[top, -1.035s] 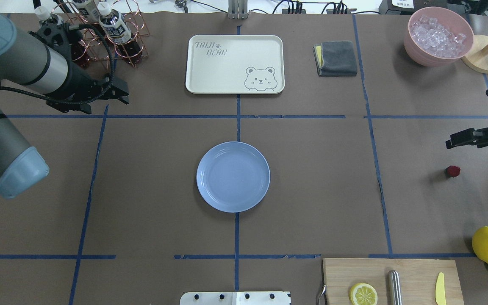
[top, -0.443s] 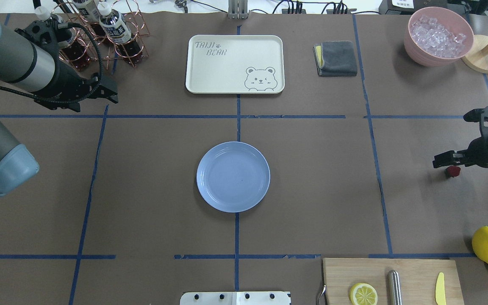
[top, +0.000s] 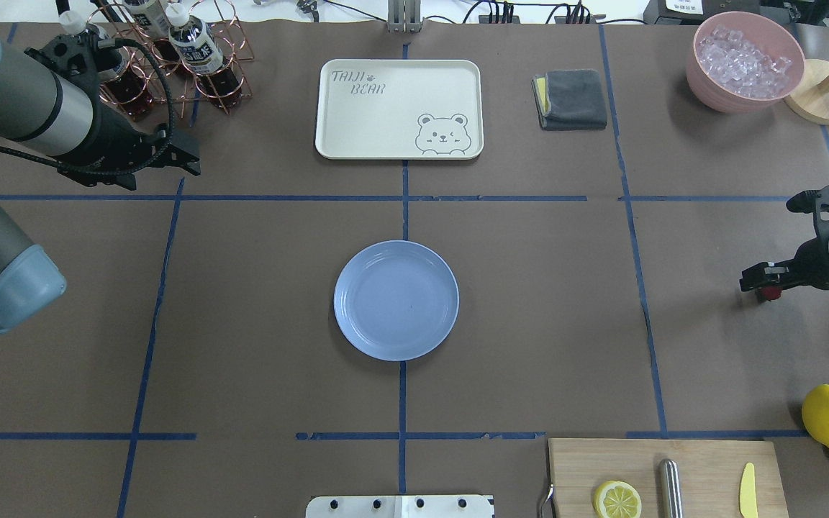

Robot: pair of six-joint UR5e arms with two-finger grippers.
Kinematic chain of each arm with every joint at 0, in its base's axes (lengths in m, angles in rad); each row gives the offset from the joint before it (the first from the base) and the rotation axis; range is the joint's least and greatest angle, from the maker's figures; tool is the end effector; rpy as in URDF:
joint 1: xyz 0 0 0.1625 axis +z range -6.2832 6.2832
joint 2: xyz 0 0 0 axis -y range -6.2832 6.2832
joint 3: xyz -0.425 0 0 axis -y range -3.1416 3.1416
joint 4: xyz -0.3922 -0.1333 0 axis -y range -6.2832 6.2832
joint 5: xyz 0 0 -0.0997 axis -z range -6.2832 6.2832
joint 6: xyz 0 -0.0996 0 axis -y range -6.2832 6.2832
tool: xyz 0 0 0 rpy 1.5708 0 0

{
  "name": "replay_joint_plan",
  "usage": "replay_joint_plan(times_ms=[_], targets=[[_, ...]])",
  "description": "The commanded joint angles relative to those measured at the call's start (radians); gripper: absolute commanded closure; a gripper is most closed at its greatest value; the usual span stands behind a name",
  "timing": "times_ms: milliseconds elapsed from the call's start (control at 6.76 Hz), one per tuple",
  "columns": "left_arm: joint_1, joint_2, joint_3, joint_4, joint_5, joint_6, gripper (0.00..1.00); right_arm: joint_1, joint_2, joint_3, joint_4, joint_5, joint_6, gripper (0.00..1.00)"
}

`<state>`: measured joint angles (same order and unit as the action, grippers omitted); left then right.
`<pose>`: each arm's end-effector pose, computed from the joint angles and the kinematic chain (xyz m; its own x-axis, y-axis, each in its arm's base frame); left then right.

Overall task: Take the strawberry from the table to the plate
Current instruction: 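Reach the right gripper to the red strawberry and grasp it while the left arm retracts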

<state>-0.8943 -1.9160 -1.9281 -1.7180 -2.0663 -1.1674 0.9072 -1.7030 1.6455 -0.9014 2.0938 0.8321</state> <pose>0.2928 -0.5020 0.2920 0.5617 -0.1480 -0.8140 0.2630 0.9648 0.0061 -0.2216 -0.4191 0.6197 0.7133 -0.0347 0.7000 -0.0344 0.9958 0.0845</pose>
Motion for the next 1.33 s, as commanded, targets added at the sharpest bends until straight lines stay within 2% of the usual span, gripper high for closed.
replay_joint_plan(times_ms=[0,148,296,591,887,1035,1183], targets=[[0.0,0.0,0.0,0.0,0.0,-0.002,0.0,0.002,-0.012,0.005,-0.001,0.005,-0.011,1.0],[0.0,-0.003,0.0,0.0,-0.017,-0.003,0.0,0.004,-0.014,0.017,0.001,0.009,-0.011,1.0],[-0.02,0.002,0.0,0.0,-0.038,-0.002,0.0,0.009,-0.009,0.072,-0.02,0.026,-0.011,1.0],[-0.092,0.037,0.001,0.012,-0.04,0.074,0.0,0.038,0.043,0.225,-0.179,0.068,0.001,1.0],[-0.156,0.118,0.012,0.021,-0.04,0.331,0.0,0.013,0.396,0.255,-0.561,0.086,0.05,1.0],[-0.208,0.161,0.02,0.021,-0.04,0.45,0.0,-0.069,0.527,0.251,-0.641,0.072,0.173,1.0],[-0.259,0.196,0.043,0.023,-0.038,0.583,0.0,-0.174,0.589,0.244,-0.645,0.008,0.282,1.0]])
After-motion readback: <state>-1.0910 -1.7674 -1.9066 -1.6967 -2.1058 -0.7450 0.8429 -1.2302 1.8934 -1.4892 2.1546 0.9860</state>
